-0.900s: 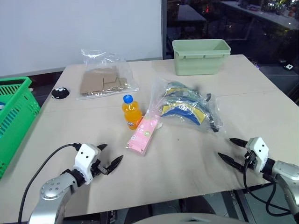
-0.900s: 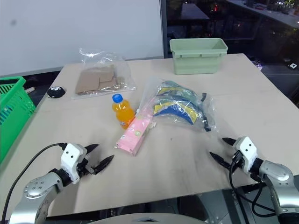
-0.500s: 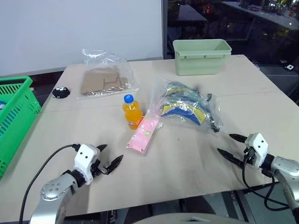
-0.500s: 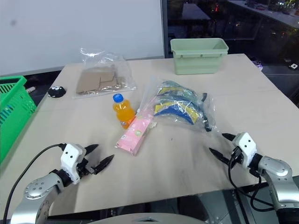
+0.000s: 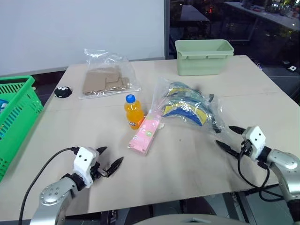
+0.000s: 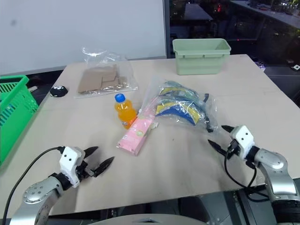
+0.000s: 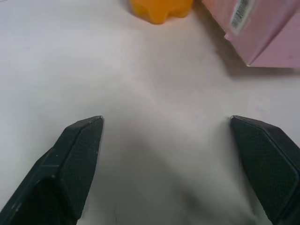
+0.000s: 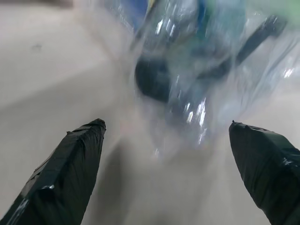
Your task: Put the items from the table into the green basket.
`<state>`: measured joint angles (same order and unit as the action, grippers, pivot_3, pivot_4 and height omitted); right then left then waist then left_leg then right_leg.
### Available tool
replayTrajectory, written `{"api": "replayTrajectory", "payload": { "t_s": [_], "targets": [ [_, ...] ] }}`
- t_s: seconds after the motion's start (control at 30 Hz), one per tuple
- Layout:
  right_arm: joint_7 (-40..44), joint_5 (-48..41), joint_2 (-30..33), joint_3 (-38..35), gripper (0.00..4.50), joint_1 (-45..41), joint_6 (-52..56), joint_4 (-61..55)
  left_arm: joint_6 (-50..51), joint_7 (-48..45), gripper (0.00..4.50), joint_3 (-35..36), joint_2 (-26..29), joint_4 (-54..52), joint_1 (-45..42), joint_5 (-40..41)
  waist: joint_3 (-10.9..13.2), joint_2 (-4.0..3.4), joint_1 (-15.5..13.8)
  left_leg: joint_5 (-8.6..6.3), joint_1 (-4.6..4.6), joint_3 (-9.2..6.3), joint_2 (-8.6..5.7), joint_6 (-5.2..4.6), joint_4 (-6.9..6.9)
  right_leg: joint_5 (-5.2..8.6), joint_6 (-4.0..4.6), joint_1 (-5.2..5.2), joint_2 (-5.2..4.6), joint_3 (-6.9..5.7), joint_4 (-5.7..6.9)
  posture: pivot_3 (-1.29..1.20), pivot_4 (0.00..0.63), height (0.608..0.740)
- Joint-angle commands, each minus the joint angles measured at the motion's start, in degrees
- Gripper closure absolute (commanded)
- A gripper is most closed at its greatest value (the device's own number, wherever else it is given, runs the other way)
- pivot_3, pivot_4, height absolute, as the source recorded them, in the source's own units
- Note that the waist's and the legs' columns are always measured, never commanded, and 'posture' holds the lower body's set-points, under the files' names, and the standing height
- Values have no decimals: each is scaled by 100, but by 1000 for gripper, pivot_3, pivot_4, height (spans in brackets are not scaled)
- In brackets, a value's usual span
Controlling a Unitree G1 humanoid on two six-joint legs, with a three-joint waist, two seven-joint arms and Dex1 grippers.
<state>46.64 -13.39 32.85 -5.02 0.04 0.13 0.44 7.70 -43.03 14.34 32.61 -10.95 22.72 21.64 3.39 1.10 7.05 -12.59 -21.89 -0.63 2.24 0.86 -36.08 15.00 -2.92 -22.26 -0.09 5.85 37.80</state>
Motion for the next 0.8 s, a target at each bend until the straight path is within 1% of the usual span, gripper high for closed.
{"api": "replayTrajectory", "payload": {
  "t_s": [0.03,0.13,0.27,0.4,0.5,0.57,0.6,0.63,0.73,0.77,0.8],
  "targets": [
    [-373,642,-87,451,0,-758,-13,-199,191,-769,23,538,419,-684,-123,971,5,15,1,1,-3,3,2,-1,-2,0,0,-10,2,3,10,-21,11,740],
    [-814,1491,-141,925,0,-1355,-211,378,278,-1341,23,814,850,-977,-123,1352,0,18,-38,3,-20,12,4,-3,-6,-2,1,-34,0,1,14,-9,8,740],
    [-1171,2141,-320,1390,0,-2043,-514,1213,418,-1750,23,1277,1294,-1185,-128,1665,-4,22,-60,3,-41,14,2,-4,-5,-2,2,-44,-1,2,10,19,2,740],
    [-1485,2461,-571,1568,0,-2588,-168,1745,528,-1919,23,1603,1501,-1320,-59,1752,-12,36,-68,3,-42,13,3,-5,-5,-3,1,-45,1,2,11,45,0,740],
    [-1468,2318,-792,1501,0,-2778,222,1858,570,-1864,23,1750,1507,-1418,-69,1750,-18,45,-87,4,-36,12,4,-6,-11,-4,0,-41,2,2,18,60,0,740],
    [-1285,1932,-987,1325,550,-2825,761,1746,594,-1803,0,1813,1479,-1493,-81,1740,-29,63,-110,4,-20,13,4,-6,-13,-4,0,-25,2,3,19,68,0,740],
    [-1214,1819,-1030,1275,1063,-2835,931,1700,614,-1780,0,1831,1466,-1523,-86,1743,-32,66,-118,4,-13,14,6,-6,-13,-4,0,-19,2,4,21,74,0,740],
    [-1132,1748,-1036,1255,1235,-2834,1002,1674,631,-1757,0,1839,1451,-1556,-84,1743,-35,69,-144,4,-10,14,6,-6,-13,-4,0,-17,3,4,21,77,0,740],
    [-1066,1680,-1018,1226,2670,-2804,1061,1620,674,-1695,0,1831,1393,-1670,-51,1746,-38,73,-170,4,-6,15,7,-6,-13,-4,0,-12,3,4,20,82,0,740],
    [-1017,1641,-1009,1218,2811,-2783,1080,1587,703,-1683,0,1822,1380,-1708,-36,1758,-41,78,-169,4,-6,15,7,-6,-13,-4,0,-13,3,4,20,82,0,740],
    [-985,1585,-1011,1196,3260,-2762,1087,1548,714,-1666,0,1812,1367,-1736,-35,1747,-40,77,-167,4,-6,15,10,-6,-13,-4,0,-13,6,4,20,82,0,740]
  ]
}}
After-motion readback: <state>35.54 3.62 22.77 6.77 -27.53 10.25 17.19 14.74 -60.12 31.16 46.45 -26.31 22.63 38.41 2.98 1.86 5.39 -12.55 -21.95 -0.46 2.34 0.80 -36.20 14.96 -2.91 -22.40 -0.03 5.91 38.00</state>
